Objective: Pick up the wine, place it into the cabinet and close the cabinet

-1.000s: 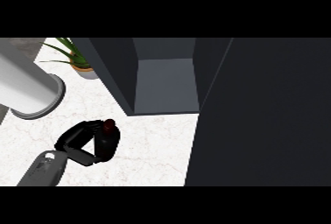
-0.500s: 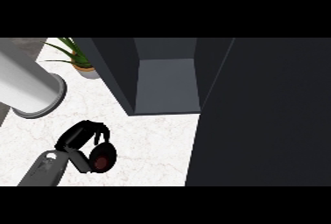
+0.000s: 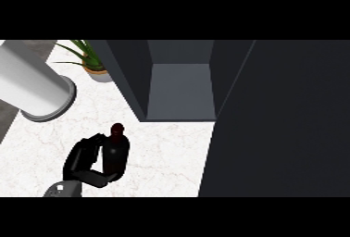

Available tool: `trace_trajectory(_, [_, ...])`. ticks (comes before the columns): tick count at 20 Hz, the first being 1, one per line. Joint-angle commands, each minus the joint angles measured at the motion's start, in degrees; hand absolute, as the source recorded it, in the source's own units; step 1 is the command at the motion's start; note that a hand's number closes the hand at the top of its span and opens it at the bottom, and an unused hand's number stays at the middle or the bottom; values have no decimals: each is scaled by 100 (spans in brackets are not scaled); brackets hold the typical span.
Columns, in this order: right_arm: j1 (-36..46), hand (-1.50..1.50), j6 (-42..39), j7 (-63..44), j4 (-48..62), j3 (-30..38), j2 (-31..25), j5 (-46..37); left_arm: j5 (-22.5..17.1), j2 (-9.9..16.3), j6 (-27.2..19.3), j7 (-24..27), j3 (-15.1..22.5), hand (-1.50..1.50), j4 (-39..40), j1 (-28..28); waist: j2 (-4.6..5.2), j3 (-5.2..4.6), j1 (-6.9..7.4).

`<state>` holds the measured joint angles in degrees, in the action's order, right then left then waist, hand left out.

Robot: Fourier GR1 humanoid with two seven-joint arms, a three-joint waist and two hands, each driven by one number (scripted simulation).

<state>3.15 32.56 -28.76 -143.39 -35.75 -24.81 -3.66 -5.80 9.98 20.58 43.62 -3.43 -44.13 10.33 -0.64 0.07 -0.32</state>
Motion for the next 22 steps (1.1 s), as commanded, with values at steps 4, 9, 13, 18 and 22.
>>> trace_trajectory(4, [-382,-150,112,-389,-1080,24,-208,-341,-265,-676,-285,-602,314,150,-1610,-826,11,-3,34])
trace_trajectory(9, [-427,-150,114,-239,-1089,-119,-261,-326,-246,-881,-644,-1375,607,150,-2744,-1088,14,-2,20])
trace_trajectory(13, [-518,-150,142,-349,-1396,-256,-399,-464,-336,-881,-455,-1663,851,150,-3158,-1357,12,-8,-34])
trace_trajectory(18, [-908,-150,146,146,-1177,-130,-520,-218,-379,-995,-1468,-2061,1852,150,-4255,-1818,19,-1,-30])
trace_trajectory(22, [-960,-150,60,33,-1403,-203,-692,-342,-197,-997,-1692,-2250,1883,150,-4433,-1826,27,-6,-43])
